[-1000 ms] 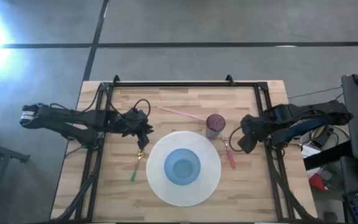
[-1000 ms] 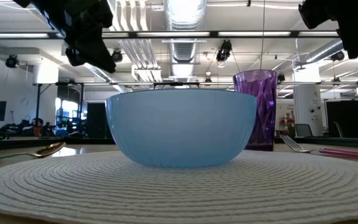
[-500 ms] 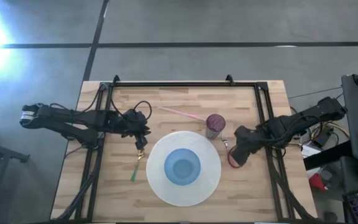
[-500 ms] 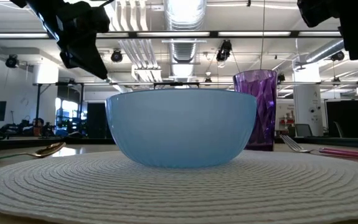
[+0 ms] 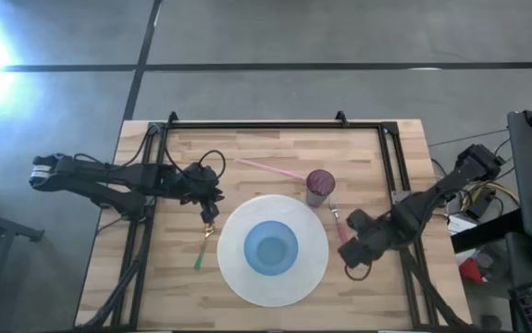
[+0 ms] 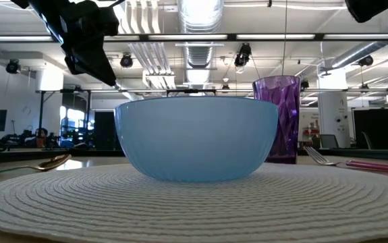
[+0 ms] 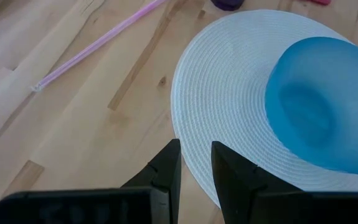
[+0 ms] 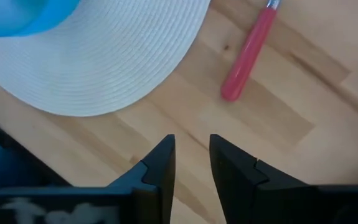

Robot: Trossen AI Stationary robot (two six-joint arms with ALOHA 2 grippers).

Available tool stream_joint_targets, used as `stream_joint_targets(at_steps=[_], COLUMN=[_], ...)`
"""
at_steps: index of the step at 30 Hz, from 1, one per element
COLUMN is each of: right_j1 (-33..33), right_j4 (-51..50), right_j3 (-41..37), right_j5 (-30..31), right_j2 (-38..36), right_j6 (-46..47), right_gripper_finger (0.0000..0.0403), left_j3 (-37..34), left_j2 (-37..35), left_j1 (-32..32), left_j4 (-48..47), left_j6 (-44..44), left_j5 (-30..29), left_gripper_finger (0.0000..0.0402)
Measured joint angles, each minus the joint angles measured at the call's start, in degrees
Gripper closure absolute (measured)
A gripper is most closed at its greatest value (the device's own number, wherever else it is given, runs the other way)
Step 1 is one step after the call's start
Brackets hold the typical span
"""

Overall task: Pick & Place Utensil
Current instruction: Put the pink fork in the blue bowl

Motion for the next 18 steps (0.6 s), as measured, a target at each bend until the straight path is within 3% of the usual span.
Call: stream_joint_targets(at_steps=[10, 18], right_j1=[2.93, 2.14], right_j4=[-2.75, -4.20], right_j3=[7.16, 7.21], right_j5=[10.15, 11.26], right_j2=[6.61, 10.55], right_j6=[2.21, -1.90], right_gripper_finger=[0.0328, 0.0324], left_j3=[0.02, 0.00], left_j2=[0.00, 0.00], left_j1=[0.00, 0.00], left_j4=[0.02, 0.02], left_j6=[0.63, 1.63], left_j5=[-0.07, -0.07], left_gripper_finger=[0.0321, 0.0321])
